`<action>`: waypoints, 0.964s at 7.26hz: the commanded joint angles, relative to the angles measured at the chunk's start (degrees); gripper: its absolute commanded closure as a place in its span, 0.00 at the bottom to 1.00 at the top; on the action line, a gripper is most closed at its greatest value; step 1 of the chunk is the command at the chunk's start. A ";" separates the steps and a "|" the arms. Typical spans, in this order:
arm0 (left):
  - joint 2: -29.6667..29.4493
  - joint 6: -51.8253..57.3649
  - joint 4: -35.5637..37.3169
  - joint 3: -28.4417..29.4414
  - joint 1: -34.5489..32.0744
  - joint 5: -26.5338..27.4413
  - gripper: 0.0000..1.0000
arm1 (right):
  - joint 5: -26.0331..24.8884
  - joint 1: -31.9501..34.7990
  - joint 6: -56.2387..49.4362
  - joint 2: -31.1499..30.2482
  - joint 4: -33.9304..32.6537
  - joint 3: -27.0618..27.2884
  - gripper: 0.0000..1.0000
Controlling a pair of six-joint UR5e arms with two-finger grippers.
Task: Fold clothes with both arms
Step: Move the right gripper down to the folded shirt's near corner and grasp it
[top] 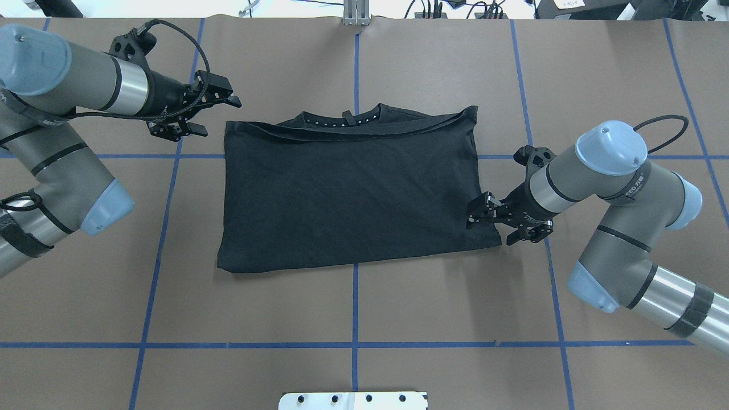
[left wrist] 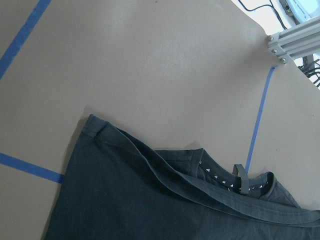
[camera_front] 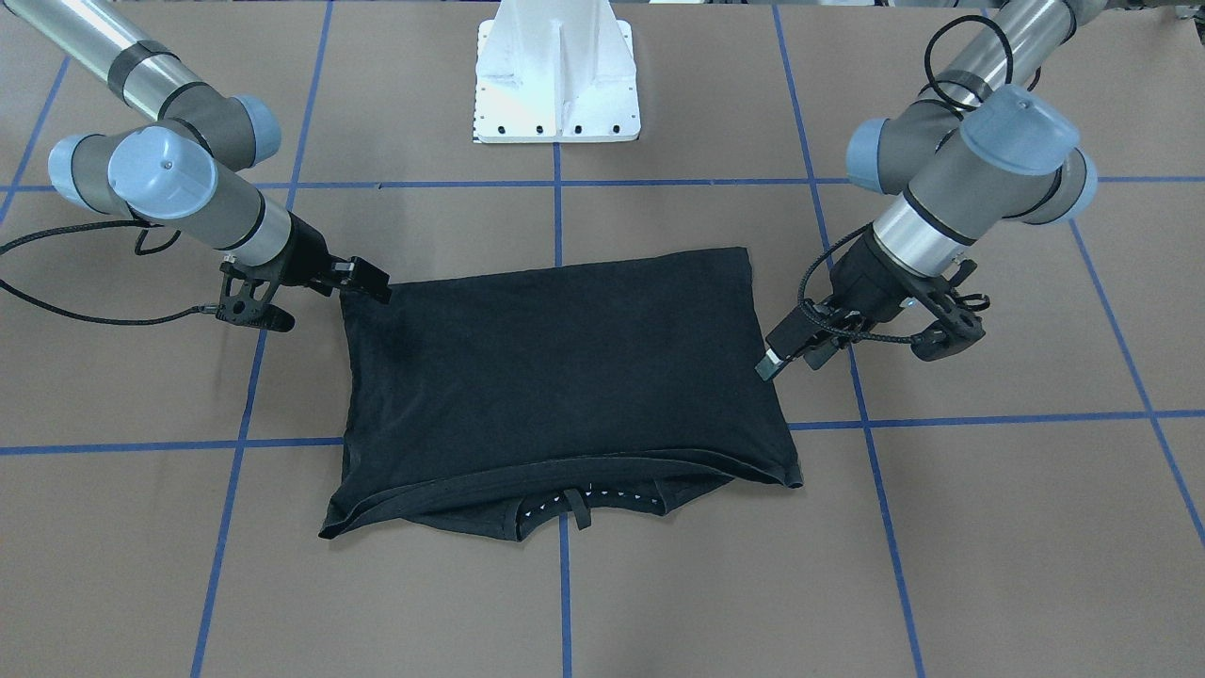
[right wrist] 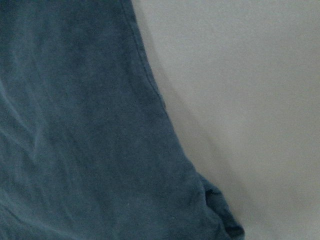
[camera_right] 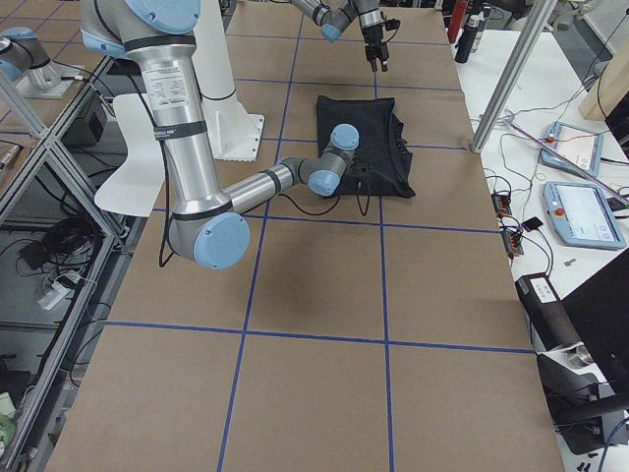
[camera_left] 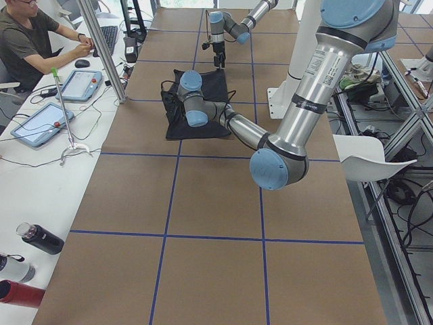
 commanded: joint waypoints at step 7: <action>0.55 0.00 0.00 -0.01 0.05 0.08 0.00 | -2.64 -1.41 0.20 -1.16 0.00 -0.13 0.62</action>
